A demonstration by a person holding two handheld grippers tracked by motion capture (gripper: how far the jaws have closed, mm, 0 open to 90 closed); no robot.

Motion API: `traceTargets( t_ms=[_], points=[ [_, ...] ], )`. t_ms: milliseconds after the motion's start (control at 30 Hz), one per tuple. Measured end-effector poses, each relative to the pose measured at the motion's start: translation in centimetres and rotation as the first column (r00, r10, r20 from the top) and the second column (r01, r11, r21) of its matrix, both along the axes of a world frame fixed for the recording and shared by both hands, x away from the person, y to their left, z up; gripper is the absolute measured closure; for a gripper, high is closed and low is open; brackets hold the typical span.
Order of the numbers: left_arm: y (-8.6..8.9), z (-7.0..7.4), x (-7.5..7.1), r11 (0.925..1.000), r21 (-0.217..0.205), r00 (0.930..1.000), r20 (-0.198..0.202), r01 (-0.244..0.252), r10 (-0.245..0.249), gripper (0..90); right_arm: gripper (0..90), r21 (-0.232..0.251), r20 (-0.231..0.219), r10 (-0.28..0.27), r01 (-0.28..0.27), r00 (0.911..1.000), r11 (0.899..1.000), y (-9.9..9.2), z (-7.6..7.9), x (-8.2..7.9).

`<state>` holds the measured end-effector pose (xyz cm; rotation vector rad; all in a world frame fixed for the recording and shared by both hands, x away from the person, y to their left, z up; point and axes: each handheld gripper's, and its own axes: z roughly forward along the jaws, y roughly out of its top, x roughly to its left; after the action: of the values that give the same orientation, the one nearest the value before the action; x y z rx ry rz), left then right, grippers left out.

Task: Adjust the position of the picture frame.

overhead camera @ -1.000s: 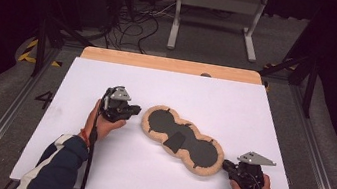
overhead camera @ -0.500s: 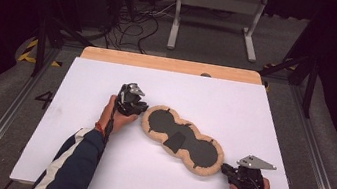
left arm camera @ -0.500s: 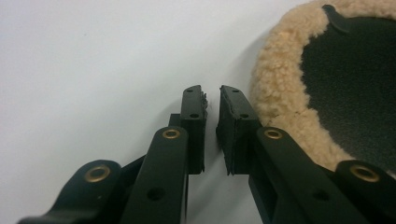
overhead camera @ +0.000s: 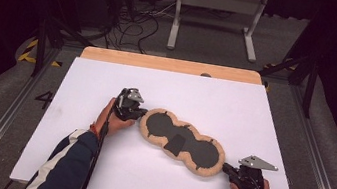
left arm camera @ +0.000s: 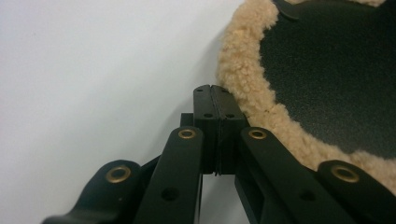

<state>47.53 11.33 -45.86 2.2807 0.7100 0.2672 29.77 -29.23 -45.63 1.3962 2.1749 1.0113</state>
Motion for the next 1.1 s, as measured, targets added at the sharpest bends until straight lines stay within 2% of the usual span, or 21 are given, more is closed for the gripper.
traceTargets(
  t_ms=[100, 233, 400, 600, 667, 733, 800, 867, 1000, 1100],
  points=[
    [0.5, -0.1, -0.9, 1.0, -0.002, 1.0, -0.002, -0.008, 0.008, 89.8, 90.0, -0.001, 0.001, -0.005, 0.005, 1.0, 1.0, 0.1, 0.0, 0.2],
    [1.1, 0.0, -2.0, 0.9997, 0.021, 0.9999, 0.008, -0.01, 0.01, 90.0, 90.0, -0.004, 0.003, -0.015, 0.015, 0.9999, 1.0, 0.3, 0.0, 0.5],
    [2.0, 0.2, -2.8, 0.9994, 0.033, 0.9999, -0.006, 0.012, -0.012, 90.0, 90.0, -0.016, -0.001, -0.025, 0.025, 0.9997, 1.0, 0.8, 0.1, 1.1],
    [2.9, 0.2, -3.9, 0.9985, 0.054, 1.0, 0.003, -0.003, 0.003, 89.8, 90.0, -0.027, 0.011, -0.036, 0.036, 0.9993, 0.999, 1.4, 0.1, 2.1],
    [3.2, 0.1, -4.2, 0.9993, 0.032, 0.9998, -0.009, -0.018, 0.018, 88.5, 90.0, -0.038, 0.02, -0.026, 0.027, 0.9995, 0.999, 1.5, 0.0, 2.4],
    [3.4, 0.1, -4.5, 0.9994, 0.033, 0.9999, -0.002, -0.011, 0.011, 89.6, 90.0, -0.041, 0.022, -0.013, 0.014, 0.9997, 0.999, 1.4, 0.0, 2.3],
    [3.5, 0.1, -4.9, 0.9993, 0.038, 1.0, -0.006, -0.008, 0.008, 89.7, 90.0, -0.024, 0.011, 0.002, -0.002, 0.9999, 1.0, 1.1, 0.1, 2.0],
    [3.7, 0.2, -5.3, 0.9992, 0.039, 1.0, -0.001, -0.002, 0.002, 89.6, 90.0, -0.031, 0.008, 0.019, -0.019, 0.9998, 0.999, 1.1, 0.1, 1.4],
    [4.2, 0.2, -6.0, 0.9998, 0.012, 0.9998, -0.011, 0.016, -0.015, 89.7, 88.4, -0.025, -0.008, 0.063, -0.063, 0.998, 0.998, 1.3, 0.2, 0.1],
    [4.4, 0.1, -6.3, 0.9996, 0.005, 0.9995, -0.016, 0.028, -0.028, 89.6, 89.2, -0.041, -0.007, 0.072, -0.073, 0.9973, 0.997, 1.6, 0.2, -0.1]
  ],
)
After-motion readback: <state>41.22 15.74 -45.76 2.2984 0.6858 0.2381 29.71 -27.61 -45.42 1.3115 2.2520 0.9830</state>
